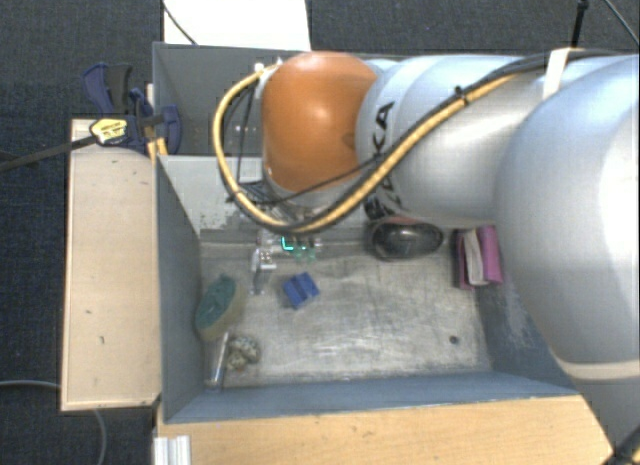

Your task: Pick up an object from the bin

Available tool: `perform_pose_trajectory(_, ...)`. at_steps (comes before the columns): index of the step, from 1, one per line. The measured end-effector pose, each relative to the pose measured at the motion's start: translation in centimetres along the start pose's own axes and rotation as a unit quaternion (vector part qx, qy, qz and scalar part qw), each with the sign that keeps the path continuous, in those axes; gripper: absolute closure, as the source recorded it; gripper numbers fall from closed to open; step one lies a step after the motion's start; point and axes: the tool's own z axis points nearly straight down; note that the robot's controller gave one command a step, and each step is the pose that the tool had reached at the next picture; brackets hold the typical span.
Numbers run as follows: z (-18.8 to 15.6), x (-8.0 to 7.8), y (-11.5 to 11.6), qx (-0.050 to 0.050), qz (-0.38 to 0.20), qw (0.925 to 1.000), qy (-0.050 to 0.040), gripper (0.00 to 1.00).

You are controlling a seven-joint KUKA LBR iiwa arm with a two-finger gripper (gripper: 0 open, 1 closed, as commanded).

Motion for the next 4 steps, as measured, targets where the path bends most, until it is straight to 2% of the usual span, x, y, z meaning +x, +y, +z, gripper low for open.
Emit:
perform_pose_trajectory(1,7.4,-0.8,-4.8,-0.003,-0.046,0.9989,-0.0065,0.00)
perform_pose_trajectory(2,7.9,-0.4,-5.6,-0.007,-0.068,0.9976,-0.0139,0.00)
perform_pose_trajectory(3,8.0,-0.8,-8.0,-0.008,-0.119,0.9927,-0.0132,0.00)
perform_pose_trajectory(4,8.9,-0.5,-9.0,-0.001,-0.114,0.9934,-0.0051,1.00)
